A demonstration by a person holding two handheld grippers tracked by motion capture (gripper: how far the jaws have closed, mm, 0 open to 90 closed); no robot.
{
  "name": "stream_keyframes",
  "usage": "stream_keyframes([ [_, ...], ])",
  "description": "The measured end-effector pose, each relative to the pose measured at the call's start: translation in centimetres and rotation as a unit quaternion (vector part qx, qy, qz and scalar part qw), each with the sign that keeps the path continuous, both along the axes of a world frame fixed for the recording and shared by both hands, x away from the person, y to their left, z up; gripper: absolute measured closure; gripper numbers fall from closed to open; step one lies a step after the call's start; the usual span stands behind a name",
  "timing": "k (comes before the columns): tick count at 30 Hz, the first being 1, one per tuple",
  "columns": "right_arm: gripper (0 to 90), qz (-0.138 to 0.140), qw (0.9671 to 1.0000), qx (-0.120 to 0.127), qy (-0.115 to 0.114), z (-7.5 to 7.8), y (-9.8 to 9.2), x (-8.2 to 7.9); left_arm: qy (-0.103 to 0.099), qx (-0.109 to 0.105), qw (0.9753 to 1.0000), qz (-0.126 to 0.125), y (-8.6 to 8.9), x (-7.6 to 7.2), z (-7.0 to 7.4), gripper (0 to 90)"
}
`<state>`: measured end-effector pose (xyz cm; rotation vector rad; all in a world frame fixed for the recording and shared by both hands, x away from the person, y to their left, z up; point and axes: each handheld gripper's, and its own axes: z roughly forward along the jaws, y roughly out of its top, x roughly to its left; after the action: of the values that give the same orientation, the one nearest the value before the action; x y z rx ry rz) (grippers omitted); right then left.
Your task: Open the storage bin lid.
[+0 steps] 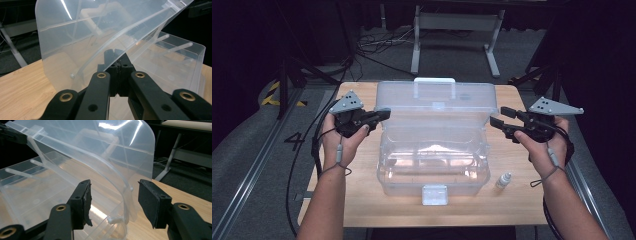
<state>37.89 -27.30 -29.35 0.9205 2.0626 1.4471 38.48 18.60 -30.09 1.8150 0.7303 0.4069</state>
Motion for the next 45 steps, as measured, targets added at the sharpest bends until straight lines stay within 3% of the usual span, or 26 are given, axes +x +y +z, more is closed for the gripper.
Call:
stream_keyframes([
  [4,44.6,-0.007,1.0,-0.004,-0.003,-0.2,0.3,0.6,-0.001,0.003,1.0,0.0,-0.1,0.0,0.1,89.2],
  [7,44.6,-0.018,0.9995,-0.023,-0.013,-0.2,0.6,1.1,-0.001,0.002,1.0,0.0,0.0,0.0,0.0,89.2],
  [11,44.6,-0.024,0.9994,-0.019,-0.014,-0.2,1.0,1.4,-0.001,0.002,1.0,0.0,0.0,0.0,0.0,89.2],
  [20,45.8,-0.051,0.9975,-0.035,-0.033,-0.1,2.5,1.7,-0.001,0.004,1.0,-0.001,0.0,0.0,0.1,89.2],
  [27,50.4,-0.061,0.9974,-0.028,-0.027,-0.1,2.5,1.8,-0.001,0.003,1.0,-0.001,0.0,0.0,0.0,89.2],
  [38,54.6,-0.072,0.9963,-0.028,-0.037,0.0,2.6,1.6,-0.007,0.005,1.0,0.003,-0.1,0.0,0.0,89.3],
  [45,58.4,-0.083,0.9948,-0.039,-0.043,0.0,2.8,1.4,-0.006,0.004,1.0,0.002,-0.1,0.0,0.0,89.3],
])
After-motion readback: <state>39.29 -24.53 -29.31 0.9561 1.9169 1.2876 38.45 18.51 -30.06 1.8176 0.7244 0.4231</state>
